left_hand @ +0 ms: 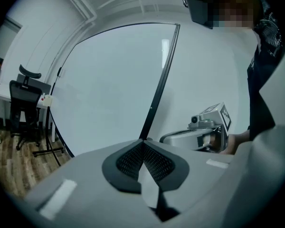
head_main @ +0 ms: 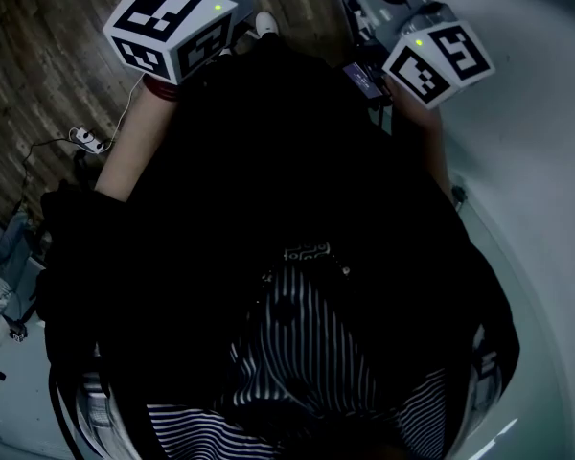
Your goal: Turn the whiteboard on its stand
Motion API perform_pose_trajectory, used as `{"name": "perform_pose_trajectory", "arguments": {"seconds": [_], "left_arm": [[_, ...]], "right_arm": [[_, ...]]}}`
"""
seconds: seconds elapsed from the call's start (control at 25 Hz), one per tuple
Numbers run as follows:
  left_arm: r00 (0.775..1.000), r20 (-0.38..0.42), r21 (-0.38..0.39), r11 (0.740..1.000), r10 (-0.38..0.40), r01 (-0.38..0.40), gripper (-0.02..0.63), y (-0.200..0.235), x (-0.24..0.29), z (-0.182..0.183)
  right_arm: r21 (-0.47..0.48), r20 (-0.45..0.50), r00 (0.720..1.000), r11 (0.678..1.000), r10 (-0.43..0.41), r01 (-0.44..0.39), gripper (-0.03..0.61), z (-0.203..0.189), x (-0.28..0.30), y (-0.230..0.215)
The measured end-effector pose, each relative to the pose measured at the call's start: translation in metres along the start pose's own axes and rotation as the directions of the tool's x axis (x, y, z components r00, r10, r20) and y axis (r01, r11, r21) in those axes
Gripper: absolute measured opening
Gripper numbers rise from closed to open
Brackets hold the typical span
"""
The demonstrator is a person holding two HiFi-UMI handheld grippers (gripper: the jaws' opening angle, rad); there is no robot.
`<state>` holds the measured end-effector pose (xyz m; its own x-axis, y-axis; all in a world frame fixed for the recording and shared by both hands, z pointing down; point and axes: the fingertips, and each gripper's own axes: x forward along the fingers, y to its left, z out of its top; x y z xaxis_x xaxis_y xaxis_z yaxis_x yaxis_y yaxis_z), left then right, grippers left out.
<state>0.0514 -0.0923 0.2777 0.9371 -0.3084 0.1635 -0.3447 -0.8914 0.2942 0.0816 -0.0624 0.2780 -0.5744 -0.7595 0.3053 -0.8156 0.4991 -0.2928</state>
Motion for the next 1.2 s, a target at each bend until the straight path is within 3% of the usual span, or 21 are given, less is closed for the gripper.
{"name": "perform_pose_trajectory", "arguments": {"seconds": [0.24, 0.4, 0.76, 1.2], "left_arm": [[1.0, -0.007, 0.048, 0.999, 0.0, 0.0, 0.002, -0.001, -0.001, 0.005], [0.999, 0.004, 0.023, 0.999, -0.035, 0.035, 0.002, -0.006, -0.003, 0.005], [0.999, -0.017, 0.031, 0.998, -0.051, 0.051, 0.002, -0.008, -0.005, 0.005], [0.998, -0.038, 0.035, 0.998, -0.055, 0.056, 0.002, -0.01, -0.01, 0.007]], "right_arm": [[-0.018, 0.009, 1.0, 1.0, -0.011, 0.011, 0.002, 0.006, 0.005, 0.001], [-0.019, 0.006, 0.999, 0.999, -0.036, 0.036, 0.002, 0.005, 0.003, 0.002], [-0.038, 0.018, 0.983, 0.982, -0.185, 0.185, 0.002, 0.007, -0.013, -0.012], [-0.044, -0.023, 0.969, 0.968, -0.248, 0.247, 0.005, 0.004, -0.018, -0.014]]}}
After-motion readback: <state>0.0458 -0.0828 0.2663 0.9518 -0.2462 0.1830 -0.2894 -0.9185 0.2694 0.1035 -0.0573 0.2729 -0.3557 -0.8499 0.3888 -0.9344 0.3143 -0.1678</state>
